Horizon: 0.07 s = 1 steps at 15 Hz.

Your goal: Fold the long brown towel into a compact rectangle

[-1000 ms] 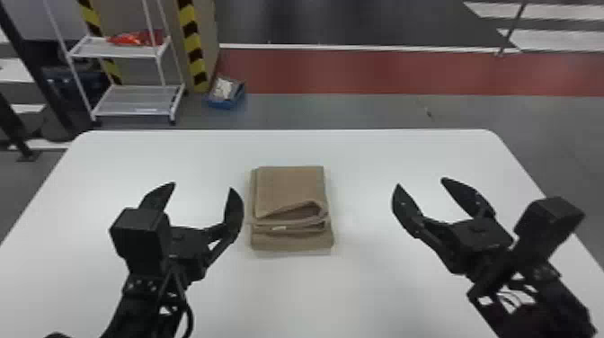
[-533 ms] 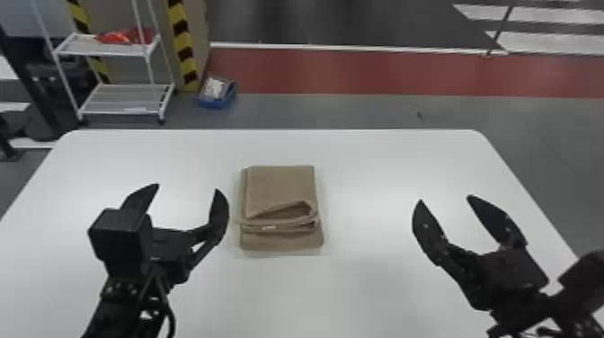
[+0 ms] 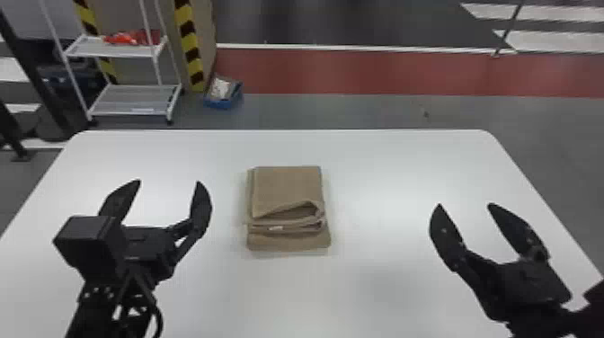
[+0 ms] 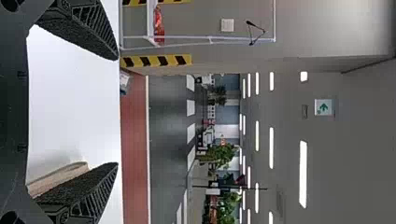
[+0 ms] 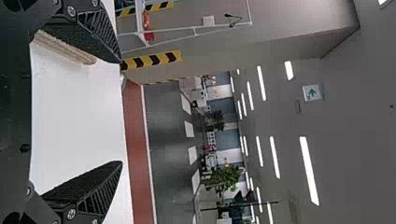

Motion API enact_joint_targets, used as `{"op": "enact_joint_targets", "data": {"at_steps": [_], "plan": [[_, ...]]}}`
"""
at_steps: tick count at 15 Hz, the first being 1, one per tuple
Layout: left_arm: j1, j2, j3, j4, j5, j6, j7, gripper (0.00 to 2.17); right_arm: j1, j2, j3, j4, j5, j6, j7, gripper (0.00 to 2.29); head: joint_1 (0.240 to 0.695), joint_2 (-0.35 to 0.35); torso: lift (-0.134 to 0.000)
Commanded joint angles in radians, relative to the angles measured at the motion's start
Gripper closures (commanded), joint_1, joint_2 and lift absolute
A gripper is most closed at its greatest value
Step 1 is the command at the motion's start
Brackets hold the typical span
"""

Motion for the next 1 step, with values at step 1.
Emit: {"op": "enact_joint_targets", "data": {"at_steps": [1], "plan": [[0.004,0.007,0.009,0.005,0.011,-0.022,0.000,0.08,-0.005,0.002,0.004,0.017,0.000,-0.015,-0.014,0.12,0.695,-0.031,-0.123]]}}
